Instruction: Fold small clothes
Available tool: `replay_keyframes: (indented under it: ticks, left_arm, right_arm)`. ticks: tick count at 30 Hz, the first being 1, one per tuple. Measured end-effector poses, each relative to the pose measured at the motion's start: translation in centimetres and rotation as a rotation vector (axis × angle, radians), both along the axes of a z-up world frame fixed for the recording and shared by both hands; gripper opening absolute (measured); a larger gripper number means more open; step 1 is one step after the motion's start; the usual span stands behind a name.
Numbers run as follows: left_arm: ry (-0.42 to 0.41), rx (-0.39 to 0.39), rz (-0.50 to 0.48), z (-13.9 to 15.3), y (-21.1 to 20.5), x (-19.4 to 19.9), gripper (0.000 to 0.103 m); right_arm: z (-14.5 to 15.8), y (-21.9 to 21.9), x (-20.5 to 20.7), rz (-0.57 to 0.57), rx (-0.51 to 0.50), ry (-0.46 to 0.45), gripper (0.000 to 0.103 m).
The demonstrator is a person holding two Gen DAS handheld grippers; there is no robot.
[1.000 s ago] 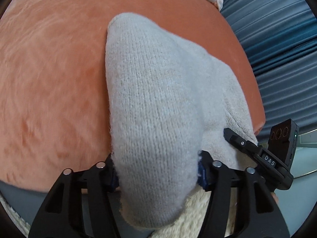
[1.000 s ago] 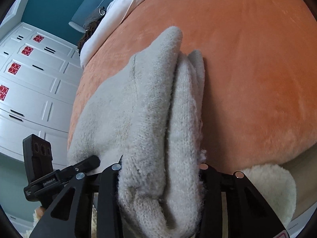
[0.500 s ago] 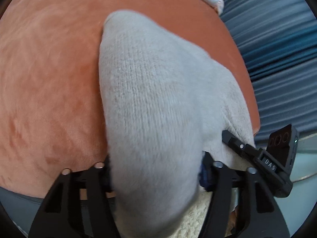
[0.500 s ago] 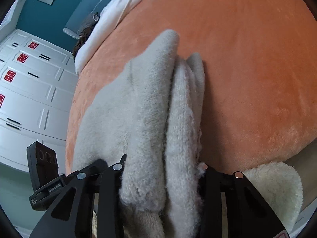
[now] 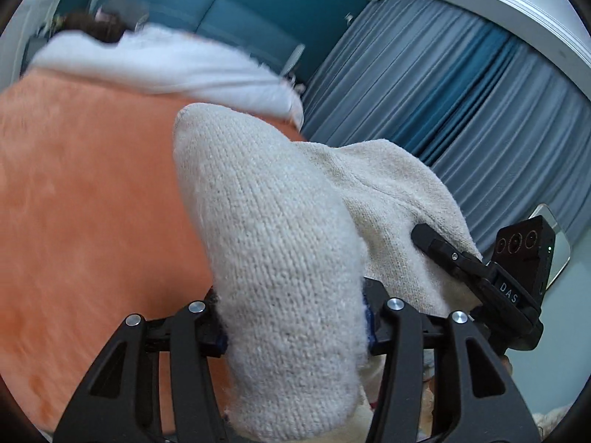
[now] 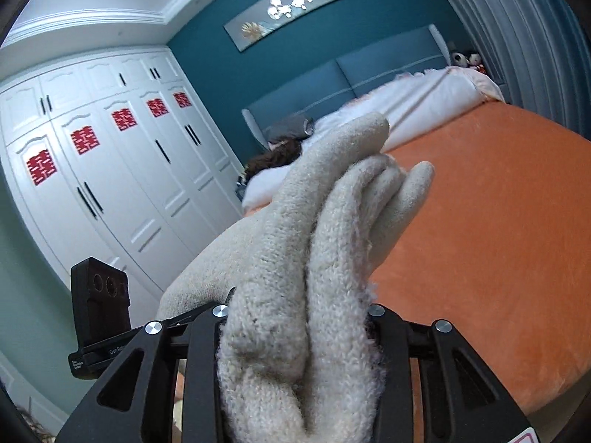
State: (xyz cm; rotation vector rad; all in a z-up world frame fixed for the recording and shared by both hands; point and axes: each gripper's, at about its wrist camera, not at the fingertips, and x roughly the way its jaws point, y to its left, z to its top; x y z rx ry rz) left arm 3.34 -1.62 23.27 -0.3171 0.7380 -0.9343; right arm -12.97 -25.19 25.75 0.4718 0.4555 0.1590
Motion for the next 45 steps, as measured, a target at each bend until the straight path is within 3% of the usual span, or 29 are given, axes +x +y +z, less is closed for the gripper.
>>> replay_keyframes:
  ticks: [3,5,7,8,10,11,13,18,20,22,25,28,29,30,33,37,39,41,42,45]
  left_arm:
    - [-0.061,0.034,0.042,0.9,2.4,1.4,0.055]
    - [-0.061,0.079,0.074,-1.0,3.8,3.1,0.06]
    - [-0.016,0.143,0.135,-5.1,5.2,4.8,0.071]
    - [0.025,0.191,0.177,-7.7,6.3,5.4,0.077]
    - [0.128,0.289,0.237,-13.2,8.6,6.1,0.077]
    - [0.193,0.319,0.268,-15.4,9.8,6.6,0.076]
    - [0.268,0.273,0.29,-18.0,13.1,5.6,0.076]
    - [0.337,0.144,0.337,-19.1,16.5,7.0,0.083]
    - [0.369,0.118,0.338,-19.3,15.3,8.7,0.091]
    - [0.408,0.1,0.321,-20.0,14.0,9.8,0.092]
    - [0.482,0.102,0.289,-22.4,11.8,11.5,0.092]
    - [0.563,0.064,0.256,-25.1,10.5,12.8,0.089]
    - [0.586,0.035,0.24,-25.8,10.2,13.1,0.078]
    - [0.598,0.021,0.237,-26.0,10.0,13.4,0.069]
    - [0.514,0.033,0.211,-23.6,9.5,13.3,0.051]
    - [0.328,0.008,0.189,-18.0,9.6,13.3,0.049]
    - [0.295,-0.026,0.197,-16.7,10.2,13.5,0.05]
    - [0.278,0.002,0.21,-17.2,10.4,13.8,0.057]
    - [0.275,0.057,0.225,-18.3,10.1,13.9,0.063]
    - [0.347,0.312,0.277,-23.4,8.7,13.8,0.06]
  right_arm:
    - [-0.4,1.8,2.6,0.027,0.022,-0.022,0.037]
    - [-3.2,2.6,5.0,0.013,0.043,0.011,0.043]
    - [-7.7,3.6,7.8,-0.014,0.015,0.106,0.054]
    - [-11.0,3.9,9.4,-0.046,-0.009,0.204,0.06]
    - [-17.4,4.1,10.8,-0.12,-0.022,0.42,0.061]
    - [-19.4,3.9,10.3,-0.131,0.013,0.474,0.061]
    - [-21.8,3.6,8.8,-0.143,0.094,0.498,0.061]
    - [-21.8,3.7,9.8,-0.145,0.052,0.498,0.071]
    - [-21.5,3.2,11.5,-0.147,0.074,0.479,0.081]
    - [-21.9,3.4,13.2,-0.146,0.053,0.5,0.082]
    - [-24.5,3.6,16.3,-0.13,0.029,0.565,0.082]
    - [-27.9,3.1,18.1,-0.102,0.155,0.635,0.082]
    - [-28.4,3.0,18.3,-0.096,0.194,0.629,0.075]
    - [-28.6,2.9,18.3,-0.085,0.222,0.61,0.05]
    - [-25.8,3.5,19.3,-0.053,0.194,0.561,0.034]
    - [-18.2,5.3,19.3,0.037,0.103,0.349,0.033]
    - [-16.2,5.5,19.1,0.055,0.09,0.271,0.034]
    - [-17.3,5.0,19.5,0.052,0.072,0.281,0.038]
    - [-19.0,4.7,20.4,0.044,0.062,0.323,0.041]
    - [-25.7,3.4,21.9,-0.063,0.046,0.582,0.04]
